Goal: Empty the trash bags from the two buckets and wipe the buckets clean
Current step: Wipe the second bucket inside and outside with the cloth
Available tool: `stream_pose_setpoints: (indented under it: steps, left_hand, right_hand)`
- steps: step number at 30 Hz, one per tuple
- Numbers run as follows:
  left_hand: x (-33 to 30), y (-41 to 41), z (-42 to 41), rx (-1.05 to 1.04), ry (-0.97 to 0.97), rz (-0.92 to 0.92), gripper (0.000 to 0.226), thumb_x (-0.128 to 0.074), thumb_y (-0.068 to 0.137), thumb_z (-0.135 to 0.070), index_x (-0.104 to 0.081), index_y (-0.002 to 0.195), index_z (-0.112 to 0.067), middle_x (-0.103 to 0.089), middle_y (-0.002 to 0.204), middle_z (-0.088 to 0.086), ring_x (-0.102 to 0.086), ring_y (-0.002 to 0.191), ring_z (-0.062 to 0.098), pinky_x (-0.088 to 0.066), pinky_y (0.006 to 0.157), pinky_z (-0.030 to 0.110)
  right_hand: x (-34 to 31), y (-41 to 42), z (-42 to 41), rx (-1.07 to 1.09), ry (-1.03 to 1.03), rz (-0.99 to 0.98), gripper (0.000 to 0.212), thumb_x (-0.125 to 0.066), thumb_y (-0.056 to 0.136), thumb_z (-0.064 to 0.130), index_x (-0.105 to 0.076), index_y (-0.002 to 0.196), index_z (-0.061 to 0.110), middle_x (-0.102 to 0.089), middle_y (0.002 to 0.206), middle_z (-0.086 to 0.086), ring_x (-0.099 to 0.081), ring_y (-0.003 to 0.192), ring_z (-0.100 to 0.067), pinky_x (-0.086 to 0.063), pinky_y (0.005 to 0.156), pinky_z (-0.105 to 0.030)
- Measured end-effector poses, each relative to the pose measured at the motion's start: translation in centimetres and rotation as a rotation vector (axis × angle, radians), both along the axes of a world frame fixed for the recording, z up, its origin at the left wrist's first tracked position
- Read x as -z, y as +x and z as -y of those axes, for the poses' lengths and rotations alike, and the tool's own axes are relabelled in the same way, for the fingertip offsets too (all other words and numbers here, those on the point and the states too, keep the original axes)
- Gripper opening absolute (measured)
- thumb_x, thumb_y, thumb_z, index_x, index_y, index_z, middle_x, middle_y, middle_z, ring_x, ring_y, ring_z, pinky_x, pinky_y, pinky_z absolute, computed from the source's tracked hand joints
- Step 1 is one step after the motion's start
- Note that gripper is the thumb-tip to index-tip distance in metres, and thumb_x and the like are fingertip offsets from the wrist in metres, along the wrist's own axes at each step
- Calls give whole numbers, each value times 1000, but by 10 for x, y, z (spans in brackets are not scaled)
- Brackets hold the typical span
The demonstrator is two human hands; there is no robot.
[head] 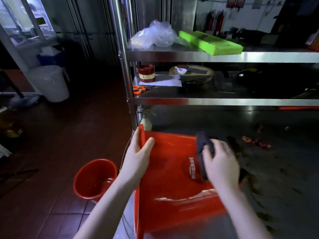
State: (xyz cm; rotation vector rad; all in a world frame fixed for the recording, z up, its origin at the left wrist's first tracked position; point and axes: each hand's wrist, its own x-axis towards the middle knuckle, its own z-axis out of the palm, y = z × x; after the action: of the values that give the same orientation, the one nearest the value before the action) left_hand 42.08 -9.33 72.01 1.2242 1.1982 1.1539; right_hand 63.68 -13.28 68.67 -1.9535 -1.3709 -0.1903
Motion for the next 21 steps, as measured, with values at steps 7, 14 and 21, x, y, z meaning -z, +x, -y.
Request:
stream_pose_setpoints:
  steps: [7,14,21]
  left_hand:
    - [19,-9,14,62,250,-130,46,-45,99,-37,-31,142,-45,-36,146,-29,-31,138,-9,-27,118,29]
    - [49,-33,22,0,294,-333,53,-38,95,-42,-23,138,-67,-57,61,-2,-52,54,2,-41,56,20]
    - [56,-33,28,-15,295,-326,53,-36,93,-46,-22,139,-66,-53,62,13,-49,49,24,-41,53,25]
  right_hand:
    - [-16,-55,-31,-93,-12,-12,24,-52,88,29,-65,103,15,-65,103,-6,-63,95,-29,-49,74,-35]
    - [13,-44,-18,-320,120,112,35,-47,94,28,-65,118,10,-63,123,-7,-57,120,-24,-46,99,-35]
    - [-13,-19,-64,168,-87,-72,26,-50,91,29,-63,102,10,-64,102,-13,-61,92,-36,-43,68,-34]
